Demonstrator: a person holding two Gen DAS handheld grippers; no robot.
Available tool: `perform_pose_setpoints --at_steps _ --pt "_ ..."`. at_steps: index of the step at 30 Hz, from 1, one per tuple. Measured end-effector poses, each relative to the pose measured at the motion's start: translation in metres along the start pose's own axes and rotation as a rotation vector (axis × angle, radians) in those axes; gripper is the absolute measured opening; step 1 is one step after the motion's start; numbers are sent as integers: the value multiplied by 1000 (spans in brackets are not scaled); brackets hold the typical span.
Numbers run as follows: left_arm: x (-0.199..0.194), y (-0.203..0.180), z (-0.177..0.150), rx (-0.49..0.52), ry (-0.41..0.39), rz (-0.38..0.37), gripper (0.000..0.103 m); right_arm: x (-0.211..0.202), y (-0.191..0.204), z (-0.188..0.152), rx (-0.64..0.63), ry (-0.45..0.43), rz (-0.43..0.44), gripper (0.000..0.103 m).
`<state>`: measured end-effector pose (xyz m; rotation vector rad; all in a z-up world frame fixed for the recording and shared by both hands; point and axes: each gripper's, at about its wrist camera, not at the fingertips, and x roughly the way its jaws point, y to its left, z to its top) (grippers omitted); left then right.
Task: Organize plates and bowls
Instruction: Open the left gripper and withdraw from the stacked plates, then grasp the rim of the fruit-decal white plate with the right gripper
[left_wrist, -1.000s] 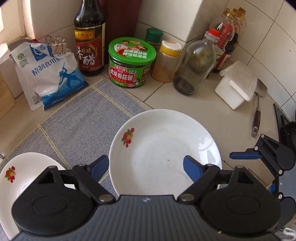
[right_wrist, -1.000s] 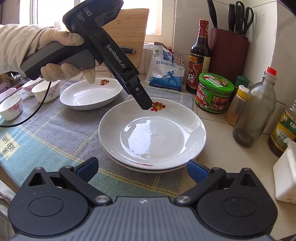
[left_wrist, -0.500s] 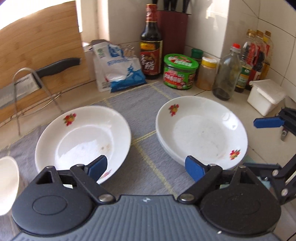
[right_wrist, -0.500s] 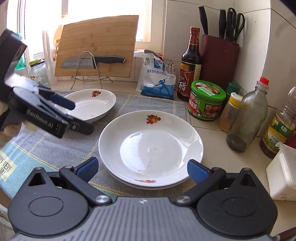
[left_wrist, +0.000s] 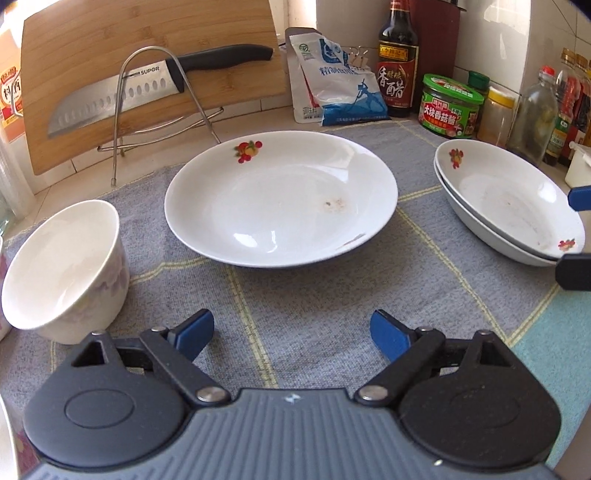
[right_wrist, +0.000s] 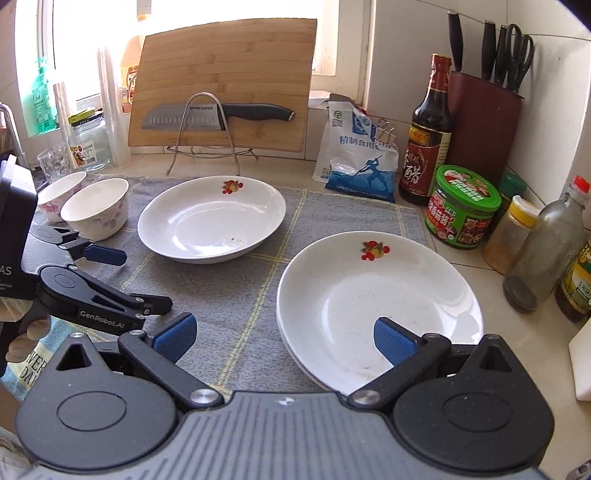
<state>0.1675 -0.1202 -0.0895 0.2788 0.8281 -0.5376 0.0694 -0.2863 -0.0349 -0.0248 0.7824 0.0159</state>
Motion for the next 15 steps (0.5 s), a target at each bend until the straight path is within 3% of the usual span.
perform_pose_setpoints --at_steps 5,10,15 --pt "10 0 4 -29 -4 3 102 14 1 18 -83 26 60 103" --pt "19 -2 10 -62 -23 35 103 44 -11 49 -164 49 138 103" --pt "27 -1 19 -73 -20 43 103 78 -25 81 -168 86 237 103"
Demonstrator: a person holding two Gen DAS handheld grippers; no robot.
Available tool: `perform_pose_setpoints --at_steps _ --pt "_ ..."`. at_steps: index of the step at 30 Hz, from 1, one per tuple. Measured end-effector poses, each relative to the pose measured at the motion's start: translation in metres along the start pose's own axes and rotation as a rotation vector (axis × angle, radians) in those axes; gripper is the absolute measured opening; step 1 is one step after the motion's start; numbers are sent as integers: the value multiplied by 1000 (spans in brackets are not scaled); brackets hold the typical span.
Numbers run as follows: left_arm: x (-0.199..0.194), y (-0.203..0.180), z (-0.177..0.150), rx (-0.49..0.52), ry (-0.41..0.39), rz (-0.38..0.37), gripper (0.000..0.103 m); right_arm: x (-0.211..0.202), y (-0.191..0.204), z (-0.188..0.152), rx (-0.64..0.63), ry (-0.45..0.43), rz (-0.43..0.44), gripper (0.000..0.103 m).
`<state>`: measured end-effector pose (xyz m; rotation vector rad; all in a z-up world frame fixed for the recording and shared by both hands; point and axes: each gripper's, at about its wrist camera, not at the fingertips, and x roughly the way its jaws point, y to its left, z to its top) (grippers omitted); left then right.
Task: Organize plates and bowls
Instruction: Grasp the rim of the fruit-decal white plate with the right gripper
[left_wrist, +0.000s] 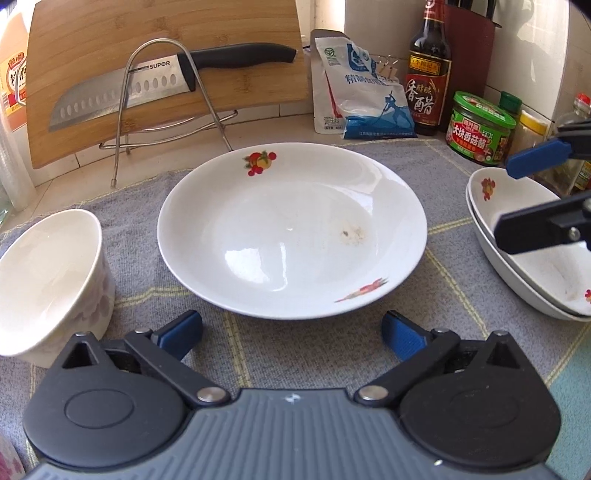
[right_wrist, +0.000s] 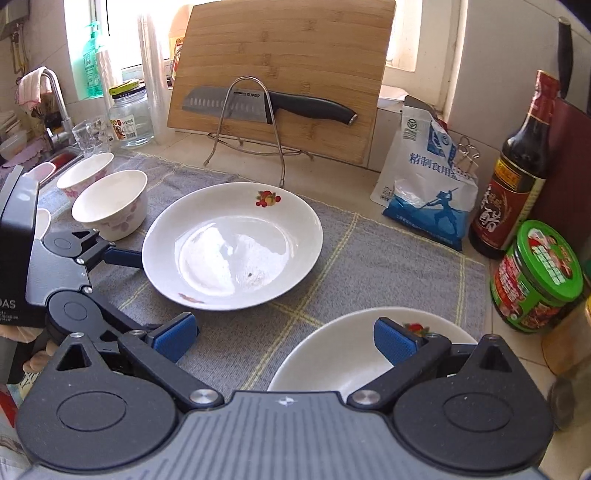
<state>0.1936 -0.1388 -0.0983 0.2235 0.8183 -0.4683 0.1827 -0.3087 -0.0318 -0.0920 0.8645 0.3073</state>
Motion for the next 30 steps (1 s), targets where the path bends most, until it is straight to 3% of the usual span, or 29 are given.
perform_pose_setpoints --at_steps 9,16,30 --pt "2 -1 2 -20 -16 18 103 75 -26 52 -15 147 187 103" --pt "2 -2 4 -37 -11 28 103 125 -26 70 -80 258 230 103" --pt "5 -3 4 -59 -37 55 103 164 -28 106 -149 284 394 103"
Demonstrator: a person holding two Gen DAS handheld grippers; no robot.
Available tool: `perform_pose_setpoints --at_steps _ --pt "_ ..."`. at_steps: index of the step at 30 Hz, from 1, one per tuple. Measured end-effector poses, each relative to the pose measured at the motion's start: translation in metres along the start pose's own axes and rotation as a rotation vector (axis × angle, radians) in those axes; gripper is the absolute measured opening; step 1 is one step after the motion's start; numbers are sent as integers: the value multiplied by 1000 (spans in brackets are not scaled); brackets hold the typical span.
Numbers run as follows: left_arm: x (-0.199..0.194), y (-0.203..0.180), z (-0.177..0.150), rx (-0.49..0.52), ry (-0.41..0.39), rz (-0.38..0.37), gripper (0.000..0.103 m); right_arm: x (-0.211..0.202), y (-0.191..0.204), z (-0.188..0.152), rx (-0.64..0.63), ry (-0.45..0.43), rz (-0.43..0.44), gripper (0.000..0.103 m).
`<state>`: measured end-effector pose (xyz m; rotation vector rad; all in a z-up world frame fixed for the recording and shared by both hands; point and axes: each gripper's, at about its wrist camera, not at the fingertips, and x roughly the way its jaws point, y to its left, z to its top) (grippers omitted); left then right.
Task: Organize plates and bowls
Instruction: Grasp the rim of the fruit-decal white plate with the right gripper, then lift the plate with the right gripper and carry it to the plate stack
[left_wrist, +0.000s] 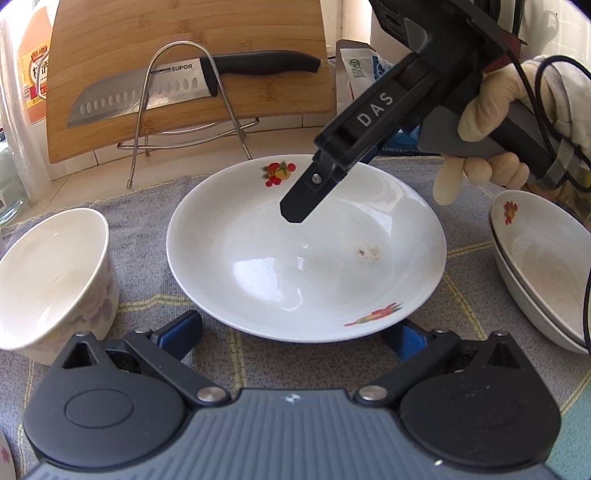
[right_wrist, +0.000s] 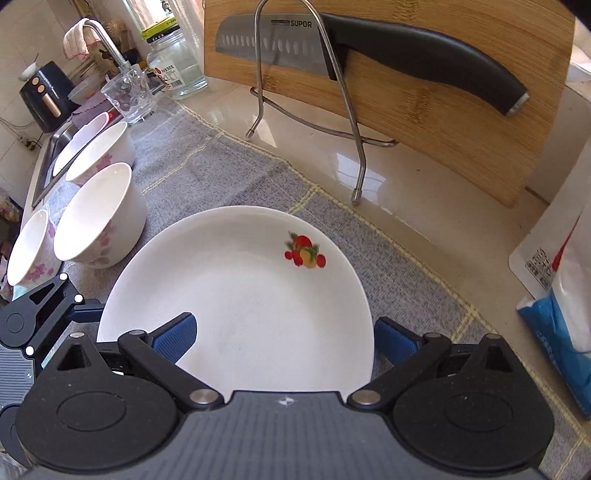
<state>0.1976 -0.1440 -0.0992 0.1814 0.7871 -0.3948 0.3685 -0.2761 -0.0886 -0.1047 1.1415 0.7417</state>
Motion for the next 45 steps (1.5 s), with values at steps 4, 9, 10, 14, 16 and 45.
perform_pose_setpoints --at_steps 4,9,10,14,16,45 --pt "-1 0 0 12 3 -10 103 3 -1 8 -31 31 21 103" --pt "-1 -2 0 37 -8 -9 102 6 2 16 -43 61 70 103" --pt "-2 -3 0 44 -11 -8 102 6 2 17 -39 68 78 103" --pt "-4 -4 -2 47 -14 -13 101 6 0 20 -36 95 93 103" --pt "-5 -5 -2 54 -16 -11 101 7 -3 22 -11 116 110 103" --pt "-30 -12 4 101 -20 -15 99 -15 6 22 14 152 155 103"
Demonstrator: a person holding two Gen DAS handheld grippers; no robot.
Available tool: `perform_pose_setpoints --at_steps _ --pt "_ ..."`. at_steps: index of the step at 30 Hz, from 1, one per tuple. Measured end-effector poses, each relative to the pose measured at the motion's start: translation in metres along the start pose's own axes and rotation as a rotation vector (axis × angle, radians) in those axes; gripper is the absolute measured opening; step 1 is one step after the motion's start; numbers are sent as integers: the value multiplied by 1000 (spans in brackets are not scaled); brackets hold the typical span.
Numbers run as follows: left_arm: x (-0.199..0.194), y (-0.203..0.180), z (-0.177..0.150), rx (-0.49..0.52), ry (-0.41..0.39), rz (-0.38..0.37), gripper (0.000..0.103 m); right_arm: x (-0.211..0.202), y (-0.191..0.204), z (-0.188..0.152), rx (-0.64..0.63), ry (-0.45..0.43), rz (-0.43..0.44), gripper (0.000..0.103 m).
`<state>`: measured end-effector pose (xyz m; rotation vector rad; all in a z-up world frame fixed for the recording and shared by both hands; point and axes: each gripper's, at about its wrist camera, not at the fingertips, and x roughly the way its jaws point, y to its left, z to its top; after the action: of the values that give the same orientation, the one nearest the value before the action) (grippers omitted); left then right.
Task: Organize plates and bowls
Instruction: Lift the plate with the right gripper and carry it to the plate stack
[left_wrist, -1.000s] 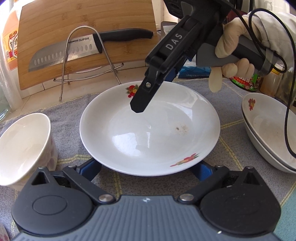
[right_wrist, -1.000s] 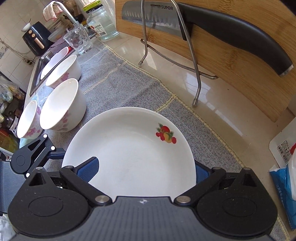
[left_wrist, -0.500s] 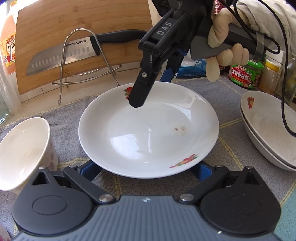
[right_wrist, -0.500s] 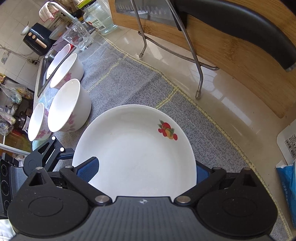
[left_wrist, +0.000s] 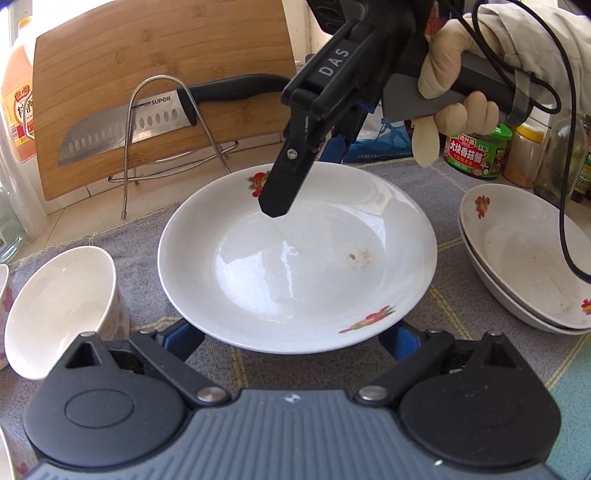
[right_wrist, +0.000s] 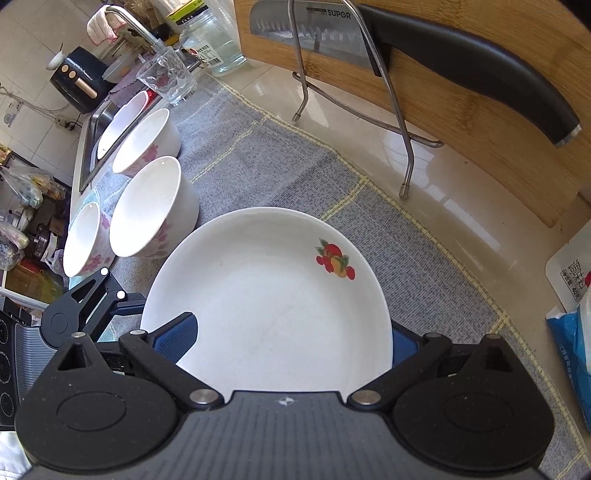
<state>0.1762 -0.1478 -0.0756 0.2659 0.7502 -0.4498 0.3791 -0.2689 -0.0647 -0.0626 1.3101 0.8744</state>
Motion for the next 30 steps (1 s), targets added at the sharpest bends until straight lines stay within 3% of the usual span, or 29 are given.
perform_pose_setpoints --at_steps 15,30 --pt "-37 -13 6 58 -25 -60 99 -31 26 -38 42 -63 -50 103" --pt "-61 -36 -1 169 -33 -186 99 -59 45 -104 172 -145 -117 103"
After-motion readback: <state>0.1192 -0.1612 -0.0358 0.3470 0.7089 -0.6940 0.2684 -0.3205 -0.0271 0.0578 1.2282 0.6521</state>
